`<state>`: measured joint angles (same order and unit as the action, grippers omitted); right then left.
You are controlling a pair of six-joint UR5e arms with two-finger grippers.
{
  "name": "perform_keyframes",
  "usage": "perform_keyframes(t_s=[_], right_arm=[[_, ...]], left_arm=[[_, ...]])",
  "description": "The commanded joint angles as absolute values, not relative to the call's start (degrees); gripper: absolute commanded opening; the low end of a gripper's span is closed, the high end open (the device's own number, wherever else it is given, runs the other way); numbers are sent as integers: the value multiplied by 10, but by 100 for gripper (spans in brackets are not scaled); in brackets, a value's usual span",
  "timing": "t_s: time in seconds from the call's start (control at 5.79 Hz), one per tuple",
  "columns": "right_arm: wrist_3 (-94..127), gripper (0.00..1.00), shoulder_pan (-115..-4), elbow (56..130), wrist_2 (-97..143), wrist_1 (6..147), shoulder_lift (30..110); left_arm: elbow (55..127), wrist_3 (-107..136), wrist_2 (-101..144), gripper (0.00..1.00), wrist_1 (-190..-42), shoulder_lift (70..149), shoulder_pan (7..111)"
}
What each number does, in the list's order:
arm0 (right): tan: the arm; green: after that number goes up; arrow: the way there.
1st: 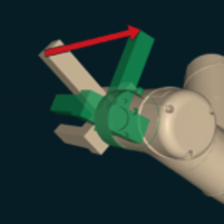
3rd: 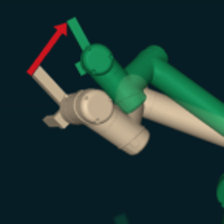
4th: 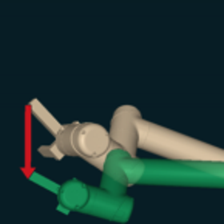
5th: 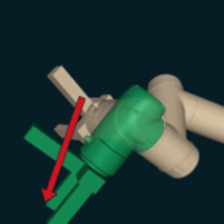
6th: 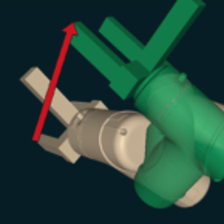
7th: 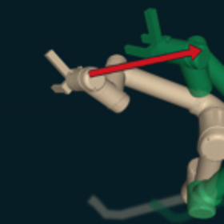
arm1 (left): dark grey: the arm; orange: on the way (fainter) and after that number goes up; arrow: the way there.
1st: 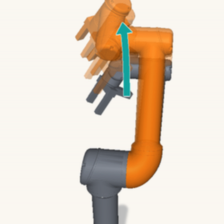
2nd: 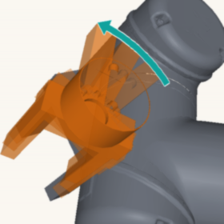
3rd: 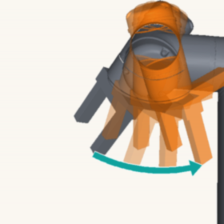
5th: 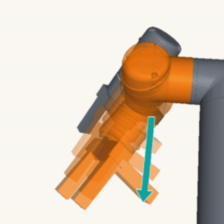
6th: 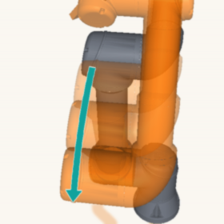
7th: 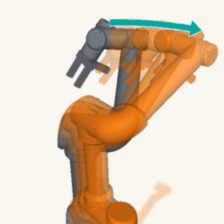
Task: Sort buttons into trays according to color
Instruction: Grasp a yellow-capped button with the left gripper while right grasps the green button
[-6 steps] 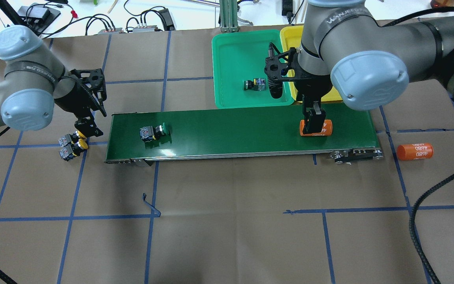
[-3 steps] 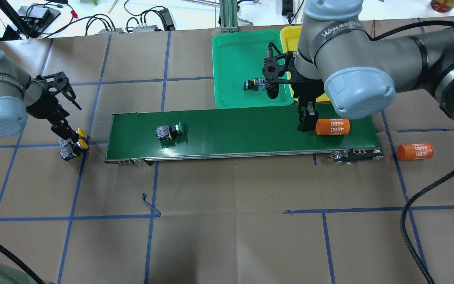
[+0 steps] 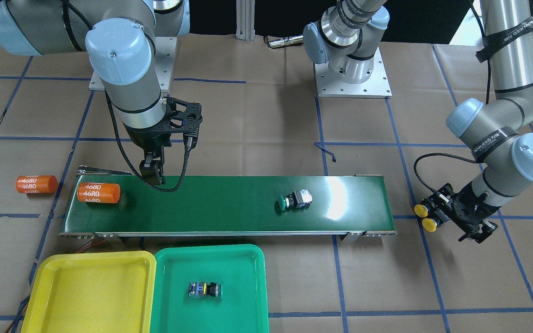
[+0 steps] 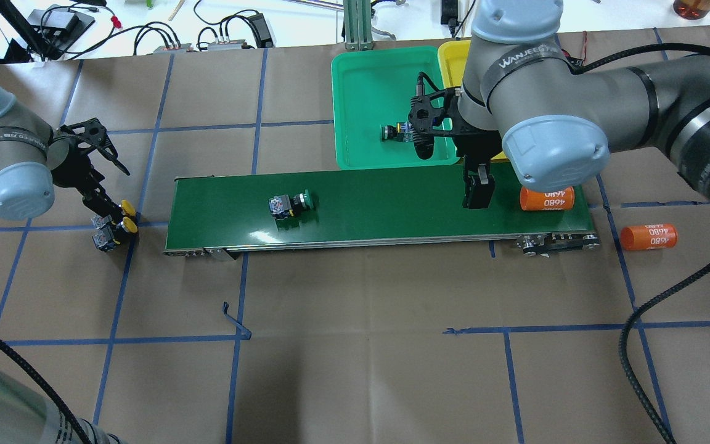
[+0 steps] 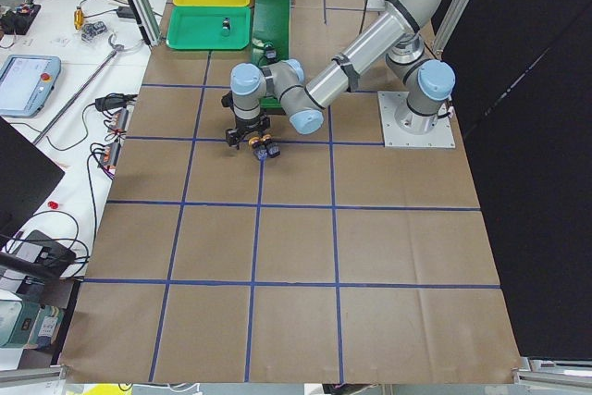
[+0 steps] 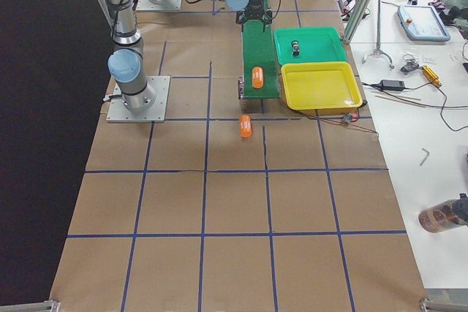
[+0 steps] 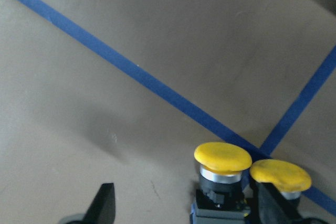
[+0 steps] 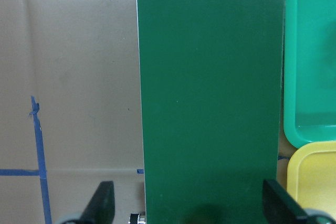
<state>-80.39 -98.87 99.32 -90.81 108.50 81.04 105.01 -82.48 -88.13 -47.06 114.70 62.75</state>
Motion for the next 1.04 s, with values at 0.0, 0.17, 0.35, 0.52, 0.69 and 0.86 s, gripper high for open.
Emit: perform_keyframes(t_s=[0.0,0.17,0.35,0.52,0.69,0.86], right_arm=[[-802,100,-991,993,-906,1095,805],[-801,100,-1002,992,-905,1099,803],[-799,100,-1018,990,-904,1126,783],[-752,100,-1052,985,-904,1168,755],[-714,100,-1086,983,-904,1217,722],[-681,100,-1109,958,-904,1228,694]], left_arm=[[1060,-826,-882,96,-476,1153,622],[1062,-830,-882,98,-479,1165,622],[1062,-832,-880,98,-476,1176,621],[1050,-833,-880,98,-472,1185,621],[1048,-831,-879,98,-471,1187,622],[1034,-831,-878,98,-472,1188,622]])
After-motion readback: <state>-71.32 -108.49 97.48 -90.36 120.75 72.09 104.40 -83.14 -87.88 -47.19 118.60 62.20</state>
